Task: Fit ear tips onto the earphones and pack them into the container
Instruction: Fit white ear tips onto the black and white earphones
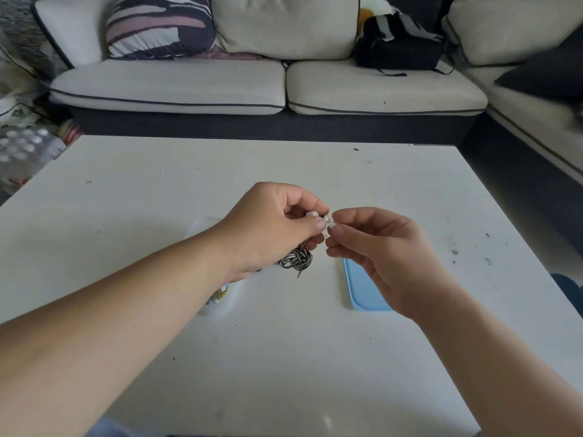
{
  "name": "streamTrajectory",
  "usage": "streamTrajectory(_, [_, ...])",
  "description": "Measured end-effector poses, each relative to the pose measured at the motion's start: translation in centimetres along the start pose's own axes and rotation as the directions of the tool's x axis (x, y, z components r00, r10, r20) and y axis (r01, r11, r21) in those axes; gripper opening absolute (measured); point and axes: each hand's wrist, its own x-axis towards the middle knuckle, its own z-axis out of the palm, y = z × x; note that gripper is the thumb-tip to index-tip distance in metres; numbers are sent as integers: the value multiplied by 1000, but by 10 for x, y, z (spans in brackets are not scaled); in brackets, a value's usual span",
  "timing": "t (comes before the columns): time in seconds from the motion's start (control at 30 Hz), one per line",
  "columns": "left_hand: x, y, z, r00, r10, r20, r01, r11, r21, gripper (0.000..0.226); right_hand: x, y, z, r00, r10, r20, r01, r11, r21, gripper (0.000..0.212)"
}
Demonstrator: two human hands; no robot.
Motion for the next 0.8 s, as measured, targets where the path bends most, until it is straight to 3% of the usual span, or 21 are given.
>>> streamTrajectory(0.23, [5,-2,5,1000,26,-12,-26,1000,13,14,8,-1,-3,1000,-9,-12,8,999,-44,10])
streamTrajectory(0.8, [8,-2,14,999,51,-18,-49,995,91,12,10,0,-6,997,-25,-72,30,997,71,19])
